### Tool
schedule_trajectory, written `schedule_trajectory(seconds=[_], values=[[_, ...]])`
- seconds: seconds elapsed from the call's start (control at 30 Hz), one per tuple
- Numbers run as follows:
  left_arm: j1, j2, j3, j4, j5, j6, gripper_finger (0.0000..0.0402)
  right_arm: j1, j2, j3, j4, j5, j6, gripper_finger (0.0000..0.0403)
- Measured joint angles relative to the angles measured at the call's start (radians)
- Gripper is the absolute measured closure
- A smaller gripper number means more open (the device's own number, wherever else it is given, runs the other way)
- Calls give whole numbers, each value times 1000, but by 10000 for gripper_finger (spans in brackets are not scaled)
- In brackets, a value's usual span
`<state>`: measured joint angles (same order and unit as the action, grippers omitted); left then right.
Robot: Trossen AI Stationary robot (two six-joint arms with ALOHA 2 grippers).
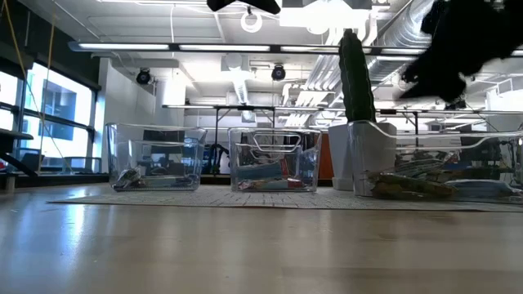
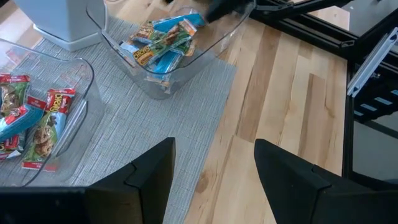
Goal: Pick and place Granola Bars by type
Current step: Return to Home Position
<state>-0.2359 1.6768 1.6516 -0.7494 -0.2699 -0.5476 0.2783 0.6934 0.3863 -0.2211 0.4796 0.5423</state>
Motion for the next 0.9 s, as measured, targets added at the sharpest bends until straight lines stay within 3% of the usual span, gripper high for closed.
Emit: schedule_trajectory(seconds=[0.17,0.4,0.6,0.7,0.9], values=[[0,0,0,0,0,0,188,23,-236,2,92,-160,-238,109],[0,0,0,0,0,0,188,26,-501,-16,-41,-254,-225,109],[0,0,0,-3,5,5,188,26,-595,-78,-36,-223,-235,109],[0,0,0,-17,55,51,188,26,-618,-129,-9,-205,-218,109],[0,0,-1,6,37,351,188,26,-652,-237,131,-239,-229,109]])
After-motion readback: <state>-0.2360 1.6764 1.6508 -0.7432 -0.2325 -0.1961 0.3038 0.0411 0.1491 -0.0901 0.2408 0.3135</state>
